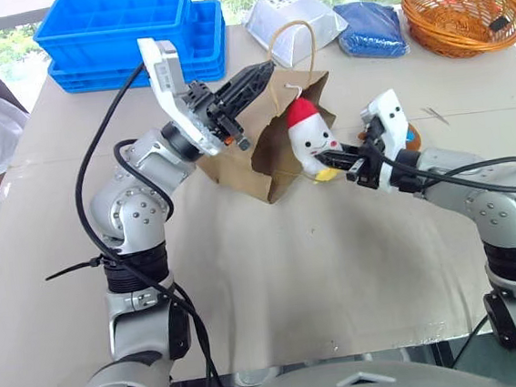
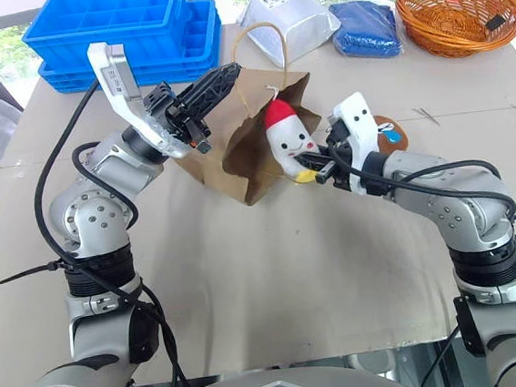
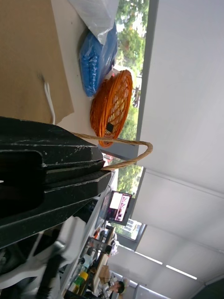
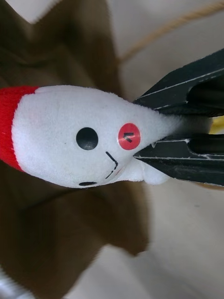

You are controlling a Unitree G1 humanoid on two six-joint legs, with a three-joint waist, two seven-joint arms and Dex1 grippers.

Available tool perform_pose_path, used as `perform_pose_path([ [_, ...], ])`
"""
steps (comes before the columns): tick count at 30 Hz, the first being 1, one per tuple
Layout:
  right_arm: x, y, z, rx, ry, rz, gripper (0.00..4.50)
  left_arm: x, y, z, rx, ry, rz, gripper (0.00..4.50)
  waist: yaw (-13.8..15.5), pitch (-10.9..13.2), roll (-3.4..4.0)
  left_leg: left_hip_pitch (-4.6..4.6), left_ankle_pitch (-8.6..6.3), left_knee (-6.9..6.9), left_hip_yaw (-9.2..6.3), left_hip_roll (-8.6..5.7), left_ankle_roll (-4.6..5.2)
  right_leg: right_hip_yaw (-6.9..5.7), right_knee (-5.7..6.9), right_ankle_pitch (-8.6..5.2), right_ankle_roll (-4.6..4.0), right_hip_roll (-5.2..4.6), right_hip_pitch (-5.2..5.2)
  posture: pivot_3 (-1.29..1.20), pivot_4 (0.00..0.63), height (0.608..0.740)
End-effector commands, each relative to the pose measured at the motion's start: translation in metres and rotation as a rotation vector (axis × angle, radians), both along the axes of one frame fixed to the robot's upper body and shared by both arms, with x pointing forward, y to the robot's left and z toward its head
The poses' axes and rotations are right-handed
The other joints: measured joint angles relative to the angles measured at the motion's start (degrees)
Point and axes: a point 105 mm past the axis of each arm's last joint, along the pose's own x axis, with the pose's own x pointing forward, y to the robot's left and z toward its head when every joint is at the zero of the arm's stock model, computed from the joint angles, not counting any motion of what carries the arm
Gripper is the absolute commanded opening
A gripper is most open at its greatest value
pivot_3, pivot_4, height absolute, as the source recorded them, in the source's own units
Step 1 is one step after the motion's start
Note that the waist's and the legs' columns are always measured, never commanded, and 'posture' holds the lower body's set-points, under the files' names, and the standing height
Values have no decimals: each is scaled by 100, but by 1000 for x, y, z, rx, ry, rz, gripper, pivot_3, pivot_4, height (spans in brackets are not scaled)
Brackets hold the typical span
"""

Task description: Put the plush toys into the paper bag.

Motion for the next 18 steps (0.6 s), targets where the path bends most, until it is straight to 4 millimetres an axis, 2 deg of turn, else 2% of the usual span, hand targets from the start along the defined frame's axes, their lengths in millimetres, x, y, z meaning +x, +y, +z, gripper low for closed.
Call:
perform_pose_path([
  [1, -7, 8, 2, -86, -20, 107, 16, -10, -5, 8, -11, -45, -28, 0, -7, 0, 0, 2, -3, 0, 3, 0, 6, -3, 0, 0, 0, 2, 0, 0, 150, 740],
  [9, -3, 8, -5, -198, -46, 172, 16, -12, -8, 6, 1, -44, -54, 0, -5, 0, 0, 5, -8, 1, 5, -1, 15, -11, 0, 0, 0, 4, 1, 0, 150, 740],
  [14, 11, 21, 0, -215, -71, 177, 16, -21, -15, -1, 7, -15, -114, 0, -29, 0, 0, 11, -8, 1, 10, 0, 14, -6, 4, 0, 0, 5, 1, 0, 150, 740],
  [18, 34, 40, 11, -138, -59, 162, 16, -27, -19, -8, 9, 19, -150, 0, -28, 0, 0, 12, 0, 1, 9, 1, 0, -6, 5, 0, -1, 6, 1, 0, 150, 740],
])
